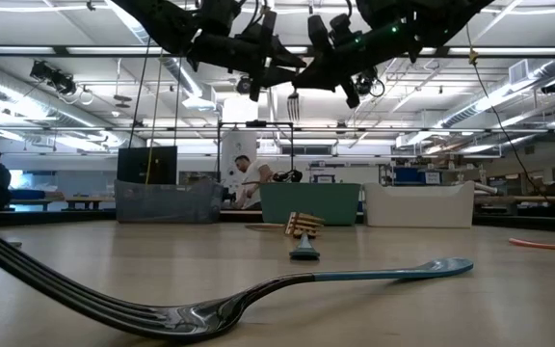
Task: Sort silverware by color (type)
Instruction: Put the right orange fork into the black transparent bin
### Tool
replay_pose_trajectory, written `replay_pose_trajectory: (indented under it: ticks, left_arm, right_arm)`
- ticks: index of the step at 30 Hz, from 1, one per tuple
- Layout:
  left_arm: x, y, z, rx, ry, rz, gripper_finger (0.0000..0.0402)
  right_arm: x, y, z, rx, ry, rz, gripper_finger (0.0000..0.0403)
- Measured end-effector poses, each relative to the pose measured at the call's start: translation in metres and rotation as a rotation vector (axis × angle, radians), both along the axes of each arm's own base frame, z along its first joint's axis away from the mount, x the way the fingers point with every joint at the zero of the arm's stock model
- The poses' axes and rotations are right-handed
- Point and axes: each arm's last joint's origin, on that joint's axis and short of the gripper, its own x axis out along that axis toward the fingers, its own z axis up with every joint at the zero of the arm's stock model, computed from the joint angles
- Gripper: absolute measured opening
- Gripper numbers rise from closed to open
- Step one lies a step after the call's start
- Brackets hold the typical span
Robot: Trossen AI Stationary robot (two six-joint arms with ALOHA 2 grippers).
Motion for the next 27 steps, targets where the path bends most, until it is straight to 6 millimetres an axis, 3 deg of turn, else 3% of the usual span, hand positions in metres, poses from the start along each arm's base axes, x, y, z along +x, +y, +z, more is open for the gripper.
replay_pose_trajectory:
  ticks: [6, 15, 27]
  left_arm:
    - [0.0003, -0.0004, -0.0003, 0.000, 0.002, -0.003, 0.0127]
    - [0.0005, -0.0008, -0.0001, 0.024, 0.004, -0.012, 0.0016]
    - [-0.0008, 0.0016, 0.0001, 0.060, 0.010, 0.003, 0.0012]
  right_arm:
    - [0.0004, 0.0008, 0.0002, -0.001, -0.002, 0.002, 0.0007]
    - [0.0003, 0.0007, -0.0001, 0.000, 0.001, 0.004, 0.0007]
    - [-0.0005, -0.0014, 0.0002, 0.044, -0.026, -0.013, 0.0060]
